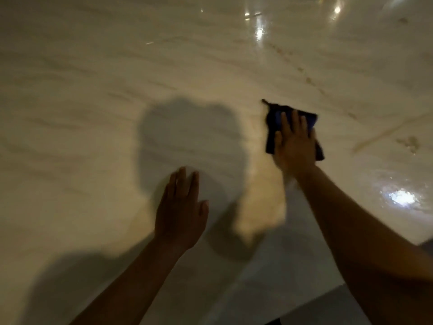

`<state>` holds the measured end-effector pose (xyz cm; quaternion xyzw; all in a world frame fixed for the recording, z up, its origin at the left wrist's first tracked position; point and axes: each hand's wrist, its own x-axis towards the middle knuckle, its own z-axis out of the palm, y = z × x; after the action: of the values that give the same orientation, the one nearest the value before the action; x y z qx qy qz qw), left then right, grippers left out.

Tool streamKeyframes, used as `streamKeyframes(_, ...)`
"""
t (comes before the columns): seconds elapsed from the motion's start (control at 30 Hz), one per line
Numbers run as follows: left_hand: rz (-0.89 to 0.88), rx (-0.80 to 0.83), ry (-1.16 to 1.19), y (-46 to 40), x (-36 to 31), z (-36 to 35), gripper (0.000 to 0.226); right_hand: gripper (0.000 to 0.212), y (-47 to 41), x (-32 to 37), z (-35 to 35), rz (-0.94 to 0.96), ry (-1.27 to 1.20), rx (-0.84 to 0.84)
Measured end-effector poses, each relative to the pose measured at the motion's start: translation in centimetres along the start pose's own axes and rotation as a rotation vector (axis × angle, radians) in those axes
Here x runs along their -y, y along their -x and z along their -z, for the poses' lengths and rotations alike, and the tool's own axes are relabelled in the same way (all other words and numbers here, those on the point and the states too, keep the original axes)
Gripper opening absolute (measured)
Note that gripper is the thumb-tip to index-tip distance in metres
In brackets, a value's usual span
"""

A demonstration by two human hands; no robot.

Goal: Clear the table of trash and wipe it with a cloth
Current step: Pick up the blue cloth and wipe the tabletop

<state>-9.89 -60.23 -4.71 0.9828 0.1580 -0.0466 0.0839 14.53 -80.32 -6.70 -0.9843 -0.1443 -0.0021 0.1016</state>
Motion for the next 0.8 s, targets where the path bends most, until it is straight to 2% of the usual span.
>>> streamKeyframes(0.1, -0.019, 0.055, 0.001, 0.9, -0.5, 0.1, 0.07, 0.057, 7.5, 4.6, -1.2, 0.207, -0.038, -0.025)
streamKeyframes(0.17, -0.06, 0.1, 0.006, 1.9, -0.9, 0.2, 0.073, 0.055, 14.3, 6.6, -1.0, 0.386, -0.061, 0.078)
streamKeyframes(0.2, -0.087, 0.11, 0.008, 2.4, -1.2, 0.2, 0.073, 0.055, 17.2, 6.7, -0.4, 0.436, -0.066, 0.135)
streamKeyframes(0.27, -0.122, 0.126, -0.005, 3.5, -1.6, 0.2, 0.073, 0.055, 19.3, 4.3, 0.2, 0.488, -0.05, 0.142)
streamKeyframes(0.33, -0.139, 0.103, -0.013, 4.4, -2.0, 0.1, 0.073, 0.054, 17.6, 0.2, 0.4, 0.388, -0.023, 0.08)
streamKeyframes(0.43, -0.158, 0.117, -0.002, 5.2, -2.5, -0.2, 0.071, 0.058, 13.0, -6.4, 1.5, 0.012, 0.013, 0.002)
streamKeyframes(0.5, -0.175, 0.109, -0.007, 5.8, -2.9, -0.4, 0.071, 0.062, 11.7, -7.7, 1.9, -0.186, 0.004, 0.002)
streamKeyframes(0.53, -0.184, 0.108, -0.009, 6.1, -3.0, -0.5, 0.071, 0.062, 12.0, -6.9, 1.7, -0.218, -0.001, -0.014)
streamKeyframes(0.6, -0.198, 0.134, -0.012, 6.8, -3.4, -0.6, 0.071, 0.061, 14.8, -3.5, 0.9, -0.166, 0.005, -0.049)
streamKeyframes(0.67, -0.235, 0.138, -0.017, 7.6, -3.8, -0.8, 0.071, 0.058, 20.2, 0.7, 0.0, -0.021, -0.028, -0.042)
streamKeyframes(0.73, -0.279, 0.161, -0.031, 8.4, -4.2, -1.0, 0.071, 0.057, 26.1, 3.4, -0.1, 0.136, -0.052, 0.049)
streamKeyframes(0.8, -0.314, 0.165, -0.049, 9.0, -4.5, -1.2, 0.071, 0.056, 28.9, 2.5, 0.6, 0.246, -0.039, 0.11)
